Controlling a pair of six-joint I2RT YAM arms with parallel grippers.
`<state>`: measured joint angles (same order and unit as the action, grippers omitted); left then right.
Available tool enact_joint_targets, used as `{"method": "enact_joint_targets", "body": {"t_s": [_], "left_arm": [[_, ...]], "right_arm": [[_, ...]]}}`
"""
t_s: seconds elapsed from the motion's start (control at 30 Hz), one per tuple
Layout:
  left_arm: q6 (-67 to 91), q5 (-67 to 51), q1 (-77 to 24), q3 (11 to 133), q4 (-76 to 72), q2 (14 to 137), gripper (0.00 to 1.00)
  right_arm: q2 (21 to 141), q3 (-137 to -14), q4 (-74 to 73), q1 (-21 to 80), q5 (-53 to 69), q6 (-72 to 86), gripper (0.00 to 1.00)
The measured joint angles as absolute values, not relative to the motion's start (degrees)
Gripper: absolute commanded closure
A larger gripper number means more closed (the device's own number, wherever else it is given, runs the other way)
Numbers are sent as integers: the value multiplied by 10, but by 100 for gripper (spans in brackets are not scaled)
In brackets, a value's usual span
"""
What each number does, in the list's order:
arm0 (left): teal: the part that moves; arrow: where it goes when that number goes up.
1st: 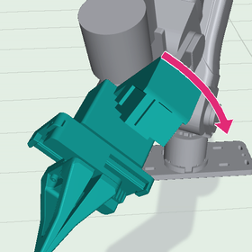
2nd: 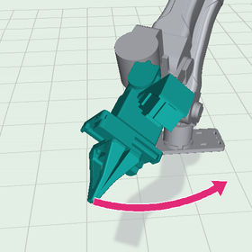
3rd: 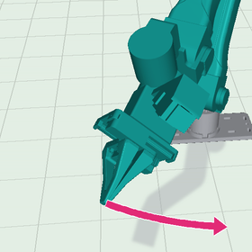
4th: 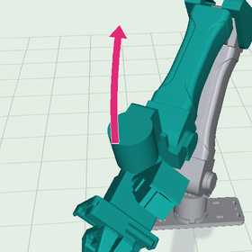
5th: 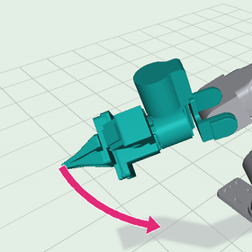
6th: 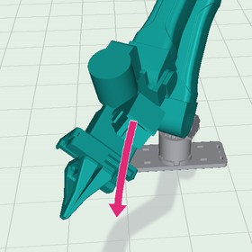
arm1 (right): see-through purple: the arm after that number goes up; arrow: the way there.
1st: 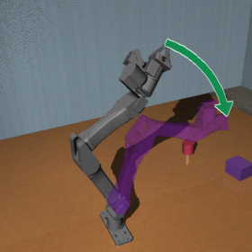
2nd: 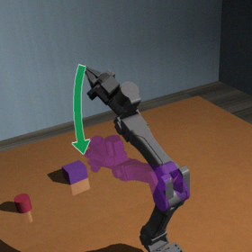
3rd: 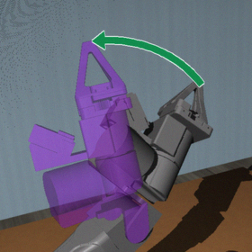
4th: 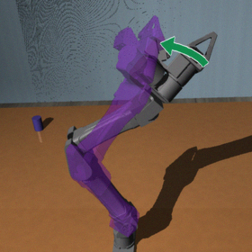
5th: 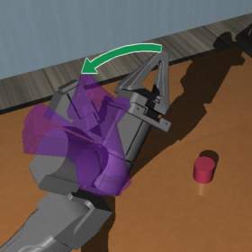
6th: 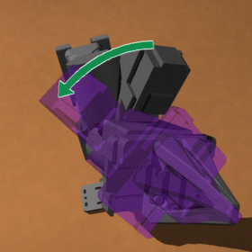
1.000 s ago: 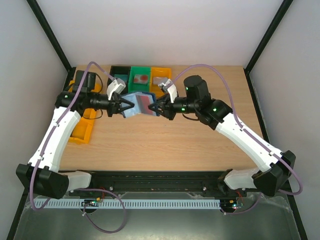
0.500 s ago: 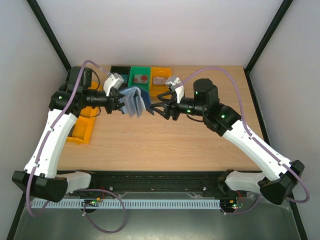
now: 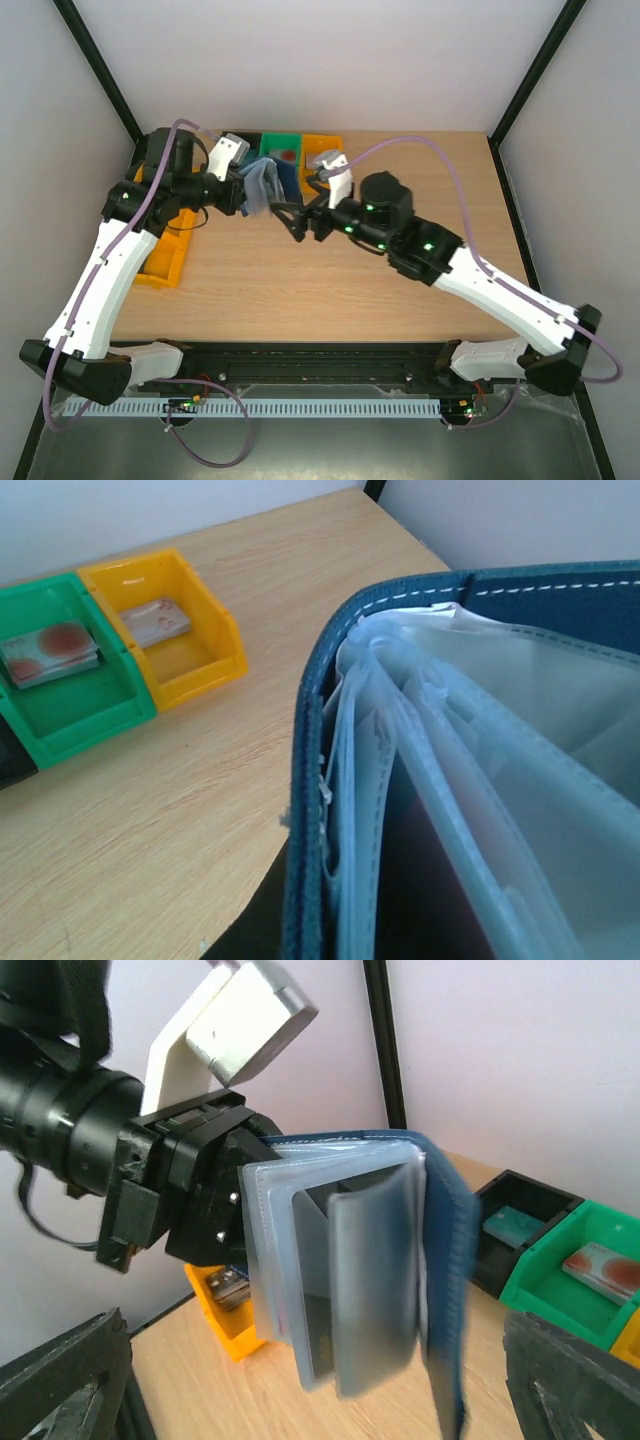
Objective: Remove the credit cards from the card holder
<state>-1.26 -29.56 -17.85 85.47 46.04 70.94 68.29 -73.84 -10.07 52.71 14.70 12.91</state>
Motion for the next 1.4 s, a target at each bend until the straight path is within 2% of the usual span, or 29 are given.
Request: {"method": "enact_joint_targets", "body": {"t_s": [0.2, 0.33, 1.03, 1.4], "left_arm": [[-2, -279, -192, 866, 457, 713, 98], [1, -278, -194, 868, 457, 716, 98], [4, -281, -193, 871, 454, 725, 98], [-2, -307, -185, 871, 450, 726, 98]], "right_arm": [[780, -797, -107, 572, 38, 135, 1], [804, -803, -112, 575, -1, 138, 1], [856, -847, -114, 578, -44, 137, 0], [867, -870, -130, 580, -77, 133, 34]]}}
